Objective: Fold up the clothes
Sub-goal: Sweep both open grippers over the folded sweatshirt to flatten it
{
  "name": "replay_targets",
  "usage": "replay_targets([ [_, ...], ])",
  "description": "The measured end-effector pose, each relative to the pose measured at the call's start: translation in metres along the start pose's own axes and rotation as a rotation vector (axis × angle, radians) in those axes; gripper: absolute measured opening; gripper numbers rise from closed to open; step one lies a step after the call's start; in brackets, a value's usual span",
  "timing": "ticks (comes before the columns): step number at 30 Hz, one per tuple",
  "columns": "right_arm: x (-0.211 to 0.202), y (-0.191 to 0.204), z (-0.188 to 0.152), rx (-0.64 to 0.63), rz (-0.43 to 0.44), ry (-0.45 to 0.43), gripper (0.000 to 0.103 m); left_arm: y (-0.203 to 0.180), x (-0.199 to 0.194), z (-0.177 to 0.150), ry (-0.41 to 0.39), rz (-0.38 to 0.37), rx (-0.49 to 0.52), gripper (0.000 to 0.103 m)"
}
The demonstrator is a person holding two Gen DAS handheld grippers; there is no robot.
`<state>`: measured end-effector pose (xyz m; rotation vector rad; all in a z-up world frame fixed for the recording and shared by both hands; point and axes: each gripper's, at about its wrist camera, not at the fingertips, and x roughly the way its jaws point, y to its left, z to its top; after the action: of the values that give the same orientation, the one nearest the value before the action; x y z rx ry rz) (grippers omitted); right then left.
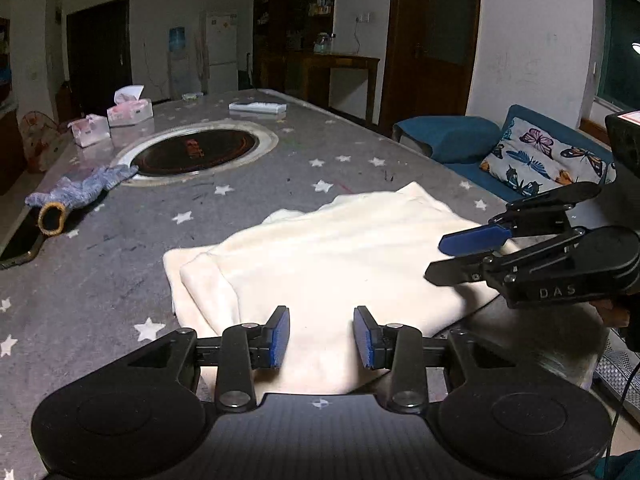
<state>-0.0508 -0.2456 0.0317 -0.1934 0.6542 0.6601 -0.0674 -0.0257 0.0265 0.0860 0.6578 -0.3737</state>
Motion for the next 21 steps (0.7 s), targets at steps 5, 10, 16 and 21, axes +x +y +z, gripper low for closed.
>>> replay_targets([
  [5, -0.013, 0.015, 0.003, -0.05, 0.026, -0.045, 0.034, -0.013, -0.007, 0.001, -0.031, -0.015, 0.04, 0.04],
  [10, -0.004, 0.026, -0.003, -0.091, 0.028, -0.012, 0.034, -0.014, 0.0, -0.008, 0.006, -0.002, 0.038, 0.042],
  [16, -0.008, 0.026, -0.008, -0.086, 0.02, -0.018, 0.036, -0.015, 0.0, -0.01, 0.019, 0.002, 0.024, 0.052],
  [21, -0.008, 0.017, -0.008, -0.039, 0.003, -0.019, 0.041, -0.019, 0.002, -0.01, 0.028, 0.004, 0.018, 0.061],
])
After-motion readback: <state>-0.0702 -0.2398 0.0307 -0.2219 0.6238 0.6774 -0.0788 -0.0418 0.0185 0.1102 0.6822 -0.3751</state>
